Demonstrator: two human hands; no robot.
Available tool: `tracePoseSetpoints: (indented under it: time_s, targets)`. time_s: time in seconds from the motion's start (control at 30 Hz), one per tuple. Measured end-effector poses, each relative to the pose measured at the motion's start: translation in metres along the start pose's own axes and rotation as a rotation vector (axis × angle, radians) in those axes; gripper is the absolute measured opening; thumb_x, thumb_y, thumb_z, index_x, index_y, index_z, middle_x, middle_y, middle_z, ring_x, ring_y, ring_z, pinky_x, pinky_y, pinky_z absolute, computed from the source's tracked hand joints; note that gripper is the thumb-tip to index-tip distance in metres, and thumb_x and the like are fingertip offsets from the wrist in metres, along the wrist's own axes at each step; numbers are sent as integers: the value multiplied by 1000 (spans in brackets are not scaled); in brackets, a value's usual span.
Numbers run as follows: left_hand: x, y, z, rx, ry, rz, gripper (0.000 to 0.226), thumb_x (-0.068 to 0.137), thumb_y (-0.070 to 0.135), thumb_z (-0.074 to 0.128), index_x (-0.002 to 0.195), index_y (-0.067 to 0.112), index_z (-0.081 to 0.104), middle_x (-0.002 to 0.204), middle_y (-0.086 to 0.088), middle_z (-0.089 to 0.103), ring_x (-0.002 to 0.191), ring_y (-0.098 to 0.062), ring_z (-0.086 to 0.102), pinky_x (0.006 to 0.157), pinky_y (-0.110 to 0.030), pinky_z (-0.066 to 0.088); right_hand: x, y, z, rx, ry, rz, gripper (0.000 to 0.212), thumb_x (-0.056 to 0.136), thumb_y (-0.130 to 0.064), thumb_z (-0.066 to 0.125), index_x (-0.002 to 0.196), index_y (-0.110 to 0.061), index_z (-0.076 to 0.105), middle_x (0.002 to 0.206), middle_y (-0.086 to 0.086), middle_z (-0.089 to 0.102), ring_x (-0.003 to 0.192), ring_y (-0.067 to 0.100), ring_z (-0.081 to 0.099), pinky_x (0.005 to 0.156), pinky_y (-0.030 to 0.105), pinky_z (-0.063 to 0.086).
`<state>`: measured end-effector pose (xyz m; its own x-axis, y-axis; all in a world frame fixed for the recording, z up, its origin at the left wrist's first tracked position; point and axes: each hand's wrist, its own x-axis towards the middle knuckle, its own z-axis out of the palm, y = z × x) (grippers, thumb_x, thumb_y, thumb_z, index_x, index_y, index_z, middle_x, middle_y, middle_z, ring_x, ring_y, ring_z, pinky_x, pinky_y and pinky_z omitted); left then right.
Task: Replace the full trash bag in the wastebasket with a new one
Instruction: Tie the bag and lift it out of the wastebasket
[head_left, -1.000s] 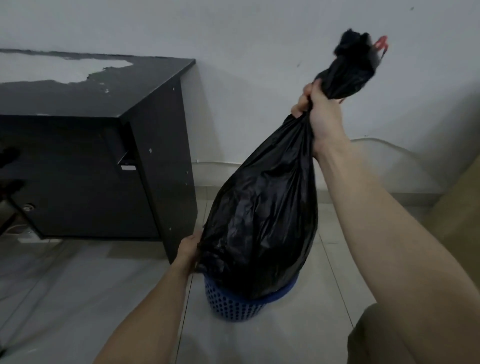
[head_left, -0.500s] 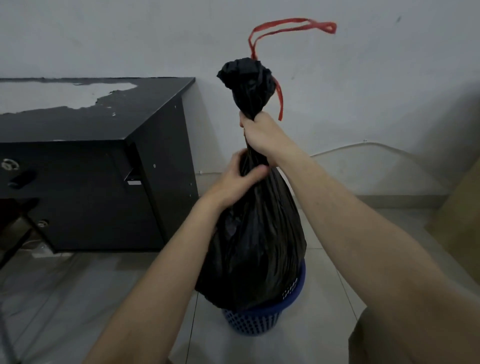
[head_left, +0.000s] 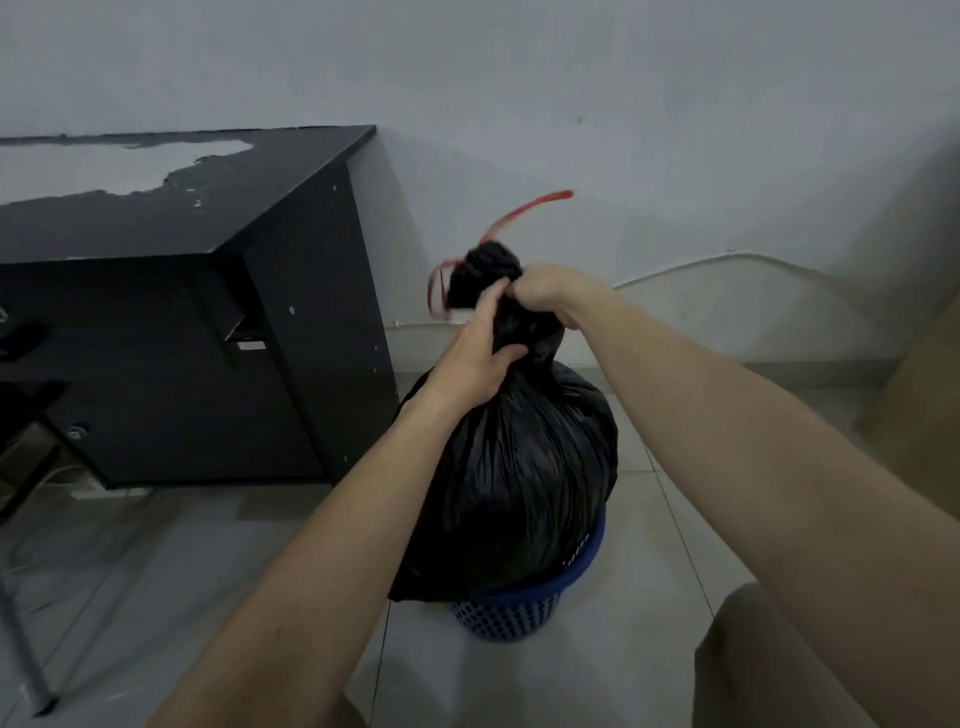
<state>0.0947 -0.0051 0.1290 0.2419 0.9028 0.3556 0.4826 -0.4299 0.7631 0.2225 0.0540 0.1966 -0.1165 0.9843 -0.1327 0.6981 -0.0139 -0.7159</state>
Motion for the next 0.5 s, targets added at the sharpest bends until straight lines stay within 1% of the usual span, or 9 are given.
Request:
tracePoseSetpoints:
  time_s: [0.07,0.1,0.17,0.23,0.3,0.33,0.37,0.4,0.5]
  targets:
    - [1,-2,-3,106,43,17,44,92,7,67,134,15,57,124,3,62,122,-18,55,97,-18,39,1,16,10,-118,-27,4,16,94,-9,50,85,-7,63,87,13,66,78,30,67,48,25,50]
    - [2,-3,-5,137,55,-1,32,93,7,66,124,13,65,120,-2,66,117,-22,58,97,-24,42,1,26,15,-118,-43,-13,14,95,-14,53,84,-12,63,86,8,65,81,26,65,50,23,45]
    - [2,-5,-9,165,45,-52,19,95,9,63,113,13,71,116,-9,67,111,-23,60,98,-31,44,-8,45,23,74,-151,28,27,98,-42,53,86,-22,66,85,-5,70,81,13,64,63,22,46]
    - [4,-6,-11,159,29,-80,17,97,10,60,109,13,71,114,-8,69,108,-21,62,94,-29,45,-23,68,25,339,-276,53,52,85,-77,48,102,-34,72,90,-19,75,84,0,67,68,23,54]
    - [6,-6,-10,146,13,-109,16,98,12,59,109,14,70,112,-4,70,107,-18,62,92,-27,45,-34,99,25,519,-294,-8,86,65,-88,58,137,-43,54,114,-35,65,100,-14,61,79,10,52]
    - [7,-7,-10,144,4,-120,16,99,12,59,109,15,70,111,-3,70,106,-18,62,92,-28,46,-39,116,27,547,-272,-30,109,58,-87,65,151,-39,35,133,-38,52,118,-13,52,96,10,43]
    - [9,-8,-9,140,-5,-130,15,99,13,59,108,16,70,110,-2,70,106,-18,63,93,-29,46,-46,131,29,546,-270,-27,128,52,-84,71,158,-36,17,149,-30,38,135,-3,40,108,17,31]
    - [9,-9,-9,130,-14,-139,14,99,13,59,106,18,70,107,-1,70,105,-19,63,93,-31,47,-51,148,33,540,-290,-14,140,47,-79,78,159,-35,5,154,-19,29,141,6,30,112,23,22]
    - [12,-12,-7,82,-30,-155,13,98,12,60,101,22,68,97,3,68,103,-21,65,88,-29,47,-57,188,53,559,-373,-26,139,61,-45,90,158,-36,-9,156,-5,28,143,16,31,118,37,24]
